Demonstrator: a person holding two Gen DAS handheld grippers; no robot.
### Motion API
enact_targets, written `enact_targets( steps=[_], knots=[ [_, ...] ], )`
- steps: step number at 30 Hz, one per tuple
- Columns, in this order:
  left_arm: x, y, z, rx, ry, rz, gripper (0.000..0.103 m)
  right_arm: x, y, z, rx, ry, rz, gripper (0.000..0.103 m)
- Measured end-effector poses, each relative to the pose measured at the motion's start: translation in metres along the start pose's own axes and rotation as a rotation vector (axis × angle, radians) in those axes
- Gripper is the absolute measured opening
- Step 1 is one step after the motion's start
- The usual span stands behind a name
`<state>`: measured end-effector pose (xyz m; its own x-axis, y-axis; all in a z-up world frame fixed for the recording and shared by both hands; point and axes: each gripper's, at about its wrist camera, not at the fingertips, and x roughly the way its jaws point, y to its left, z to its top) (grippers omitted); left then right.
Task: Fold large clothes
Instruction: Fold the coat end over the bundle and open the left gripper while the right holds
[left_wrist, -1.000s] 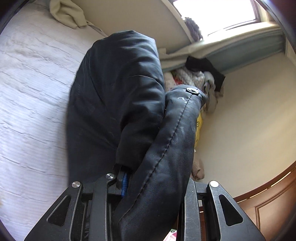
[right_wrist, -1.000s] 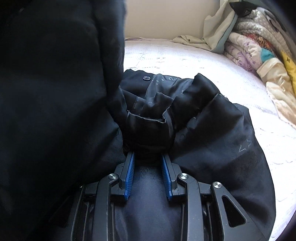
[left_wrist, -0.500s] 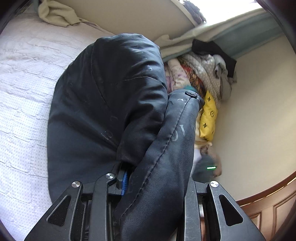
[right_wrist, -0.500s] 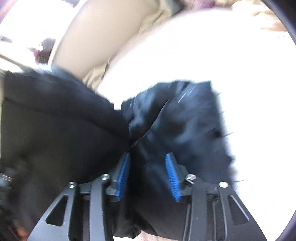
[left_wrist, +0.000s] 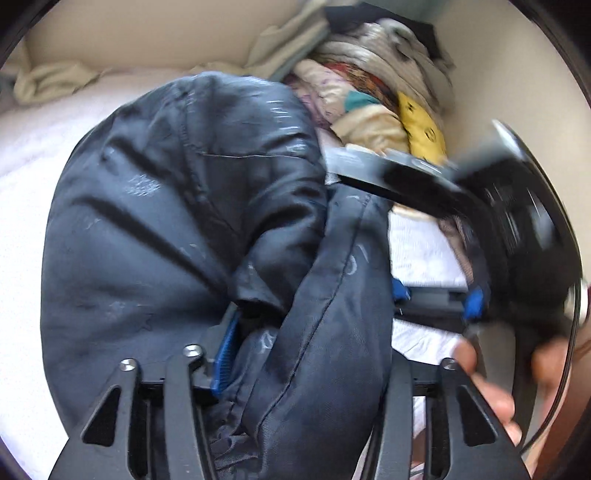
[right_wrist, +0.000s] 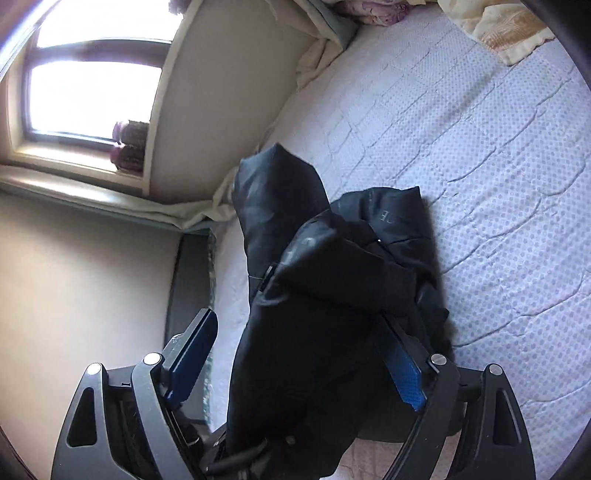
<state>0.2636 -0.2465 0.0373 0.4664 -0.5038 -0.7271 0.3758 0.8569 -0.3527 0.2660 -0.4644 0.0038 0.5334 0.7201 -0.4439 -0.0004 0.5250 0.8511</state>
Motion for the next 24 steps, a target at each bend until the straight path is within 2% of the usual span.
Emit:
enact_targets(
  steps=[1, 2, 4, 5, 10, 12, 16, 19, 22, 24],
  knots=[
    [0.001, -0.004, -0.002, 0.030, 0.001, 0.005, 0.061, 0.006, 0.001, 0.002, -0.015, 0.016, -0.021, 0.086],
    [0.001, -0.008, -0.004, 0.057, 0.000, 0.014, 0.061, 0.010, 0.002, 0.002, -0.026, 0.029, -0.032, 0.086],
    [0.002, -0.007, -0.005, 0.067, 0.006, 0.003, 0.063, 0.025, 0.002, 0.007, -0.057, 0.074, -0.074, 0.083],
    [0.002, -0.006, -0.004, 0.067, 0.011, -0.011, 0.065, 0.025, -0.001, 0.008, -0.061, 0.077, -0.092, 0.079],
    [-0.011, 0.000, -0.002, 0.062, 0.052, -0.076, 0.078, 0.049, -0.006, 0.012, -0.116, 0.127, -0.171, 0.044],
    [-0.026, 0.001, -0.003, 0.077, 0.057, -0.107, 0.080, 0.053, -0.004, 0.014, -0.142, 0.122, -0.201, 0.038],
    [-0.063, 0.015, -0.010, 0.078, -0.024, -0.143, 0.081, 0.055, -0.001, 0.014, -0.155, 0.099, -0.220, 0.032],
    [-0.082, 0.037, -0.015, 0.065, -0.124, -0.092, 0.084, 0.049, 0.001, 0.015, -0.169, 0.084, -0.228, 0.029],
    [-0.074, 0.053, -0.016, 0.086, -0.123, 0.037, 0.079, 0.039, 0.002, 0.011, -0.177, 0.069, -0.241, 0.027],
    [-0.069, 0.058, -0.018, 0.081, -0.128, 0.060, 0.079, 0.034, -0.002, 0.012, -0.170, 0.059, -0.242, 0.026]
  ],
)
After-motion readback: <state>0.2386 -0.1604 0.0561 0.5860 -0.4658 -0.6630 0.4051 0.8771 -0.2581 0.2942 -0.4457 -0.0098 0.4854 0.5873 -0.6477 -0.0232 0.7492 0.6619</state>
